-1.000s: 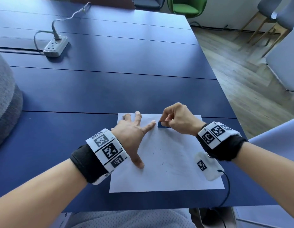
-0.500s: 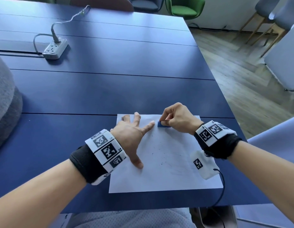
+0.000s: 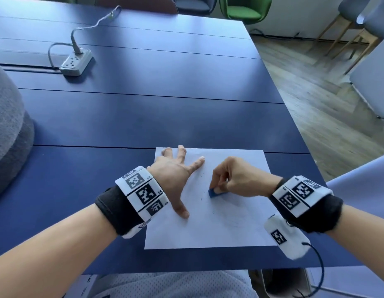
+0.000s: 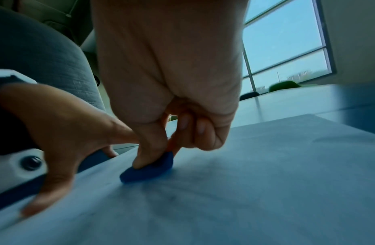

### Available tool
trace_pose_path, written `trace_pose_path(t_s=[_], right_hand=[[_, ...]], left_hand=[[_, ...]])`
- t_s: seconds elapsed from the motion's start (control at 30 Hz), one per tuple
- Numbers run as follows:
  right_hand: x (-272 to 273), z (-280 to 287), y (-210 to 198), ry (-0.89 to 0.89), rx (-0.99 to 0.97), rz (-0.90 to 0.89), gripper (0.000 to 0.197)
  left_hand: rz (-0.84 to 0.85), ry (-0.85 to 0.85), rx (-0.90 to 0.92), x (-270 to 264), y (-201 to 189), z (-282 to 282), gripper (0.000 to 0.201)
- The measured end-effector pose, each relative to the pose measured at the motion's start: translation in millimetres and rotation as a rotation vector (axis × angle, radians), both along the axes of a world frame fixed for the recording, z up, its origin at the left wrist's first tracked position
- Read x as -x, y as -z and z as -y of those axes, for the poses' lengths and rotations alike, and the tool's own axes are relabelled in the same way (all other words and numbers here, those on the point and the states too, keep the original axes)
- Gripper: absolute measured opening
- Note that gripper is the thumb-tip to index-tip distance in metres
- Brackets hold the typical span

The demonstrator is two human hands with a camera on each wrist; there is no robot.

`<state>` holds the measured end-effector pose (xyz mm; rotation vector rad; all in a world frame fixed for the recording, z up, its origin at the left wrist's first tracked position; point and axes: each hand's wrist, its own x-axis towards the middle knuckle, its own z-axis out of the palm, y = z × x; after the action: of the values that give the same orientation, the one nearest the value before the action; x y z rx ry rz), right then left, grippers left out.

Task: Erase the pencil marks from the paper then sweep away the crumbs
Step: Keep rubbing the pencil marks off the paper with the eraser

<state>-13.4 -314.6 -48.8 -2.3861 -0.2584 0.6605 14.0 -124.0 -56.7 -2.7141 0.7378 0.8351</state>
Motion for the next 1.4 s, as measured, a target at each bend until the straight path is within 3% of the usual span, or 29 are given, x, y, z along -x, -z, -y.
trace_pose_path(t_s=[0.1,0.27,0.4,0.57,0.7,0.83,1.0,1.17,1.3,1.4], right_hand=[[-0.9,-0.2,1.8,0.105,0.001,0.119,0.017],[14.5,0.4,-1.1,-0.088,0.061,-0.069,0.017],[6.5,-1.8,2.3,0.050,-0.010,0.117,0.022],[24.9,1.4,1.3,-0.147,0.048,0.016,0.018],[20.9,-3.5,2.4,-0.063,0.017,0.164,0.020],[39.0,2.7,-1.9,-0.204,0.074,0.029,0.018],[30.8,-6.2,-0.3,-0.144,0.042,0.132,0.020],[42.5,6.0,-6.9,-0.263,0.099,-0.002,0.020],[37.2,2.1,0.9,-0.072,0.033,0.164,0.020],[51.6,11.0,1.7,-0.088,0.029,0.114,0.022]], left_hand=[[0.009,0.019,-0.008,1.3,-2.7,1.2,0.150],[0.014,0.020,-0.021,2.3,-3.6,2.2,0.151],[0.024,0.030,-0.017,2.2,-5.2,2.3,0.150],[0.018,0.018,-0.016,2.5,-4.9,2.1,0.150],[0.027,0.031,-0.024,2.3,-6.2,3.7,0.149],[0.021,0.017,-0.027,2.1,-6.9,3.8,0.149],[0.023,0.026,-0.025,2.8,-7.4,4.0,0.148],[0.020,0.014,-0.021,3.3,-8.8,3.1,0.148],[0.025,0.025,-0.021,3.7,-8.9,3.5,0.147],[0.030,0.028,-0.029,4.2,-8.4,4.6,0.147]])
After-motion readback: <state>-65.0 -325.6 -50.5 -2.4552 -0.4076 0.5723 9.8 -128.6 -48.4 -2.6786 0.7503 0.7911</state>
